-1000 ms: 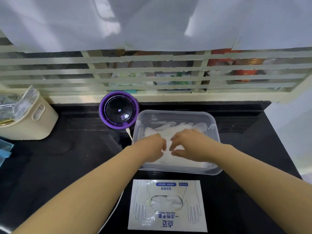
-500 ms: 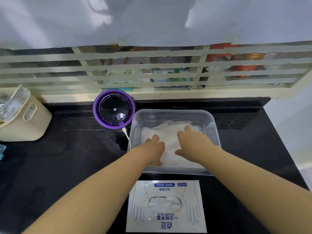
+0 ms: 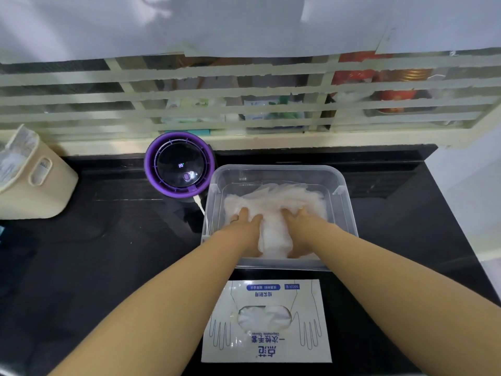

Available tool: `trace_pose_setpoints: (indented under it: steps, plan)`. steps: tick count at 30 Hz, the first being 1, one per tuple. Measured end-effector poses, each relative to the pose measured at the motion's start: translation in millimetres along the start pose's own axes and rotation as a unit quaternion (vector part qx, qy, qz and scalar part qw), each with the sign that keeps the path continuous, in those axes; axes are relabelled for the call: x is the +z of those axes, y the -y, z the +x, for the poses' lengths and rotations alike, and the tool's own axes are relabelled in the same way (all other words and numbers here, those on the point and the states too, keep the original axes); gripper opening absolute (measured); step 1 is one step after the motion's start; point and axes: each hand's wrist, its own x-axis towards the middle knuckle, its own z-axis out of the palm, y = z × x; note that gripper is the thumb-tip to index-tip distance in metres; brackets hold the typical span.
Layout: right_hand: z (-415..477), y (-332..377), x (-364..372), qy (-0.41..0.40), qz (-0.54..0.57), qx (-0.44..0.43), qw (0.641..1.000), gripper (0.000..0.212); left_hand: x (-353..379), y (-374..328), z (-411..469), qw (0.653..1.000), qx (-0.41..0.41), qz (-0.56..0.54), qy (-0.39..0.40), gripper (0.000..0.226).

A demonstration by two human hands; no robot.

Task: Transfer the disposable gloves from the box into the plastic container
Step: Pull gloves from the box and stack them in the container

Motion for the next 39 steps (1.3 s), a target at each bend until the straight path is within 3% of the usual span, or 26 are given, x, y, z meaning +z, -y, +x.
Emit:
trace_pose_setpoints:
  steps: [2, 5, 8, 12, 15, 18, 21, 25, 32, 39]
  plan:
    - [-10, 0, -7, 0.004, 0.025, -0.005, 1.0, 0.113, -5, -3, -5, 1.0, -0.005, -0.005, 0.009, 0.085]
    - [-44, -2, -27, -0.007, 0.02, -0.037, 0.999, 0.079, -16, -2, -21, 1.0, 0.02, -0.001, -0.014, 0.073]
    - [-82, 0, -44, -0.109, 0.008, -0.064, 0.992, 0.05, -26, 3, -45, 0.994, 0.068, -0.016, -0.089, 0.057]
    - [-129, 16, -49, -0.243, 0.098, -0.155, 0.953, 0.028, -26, 6, -88, 0.958, 0.141, -0.105, -0.228, 0.037]
    - [-155, 33, -26, -0.179, 0.097, -0.241, 0.949, 0.022, -10, 11, -122, 0.924, 0.22, -0.138, -0.281, 0.023]
    - [-148, 37, 17, -0.068, 0.026, -0.234, 0.969, 0.029, 16, 19, -134, 0.924, 0.252, -0.102, -0.27, 0.016]
    - [-134, 40, 51, -0.026, -0.085, -0.209, 0.974, 0.045, 44, 25, -134, 0.951, 0.238, -0.021, -0.196, 0.022]
    - [-124, 45, 67, -0.069, -0.118, -0.206, 0.969, 0.059, 78, 31, -120, 0.97, 0.176, 0.132, -0.106, 0.052]
    - [-101, 43, 80, -0.137, -0.118, -0.229, 0.957, 0.026, 95, 38, -108, 0.976, 0.154, 0.131, -0.08, 0.066]
    - [-86, 48, 87, -0.233, -0.083, -0.273, 0.93, 0.02, 98, 38, -107, 0.976, 0.159, 0.119, -0.086, 0.07]
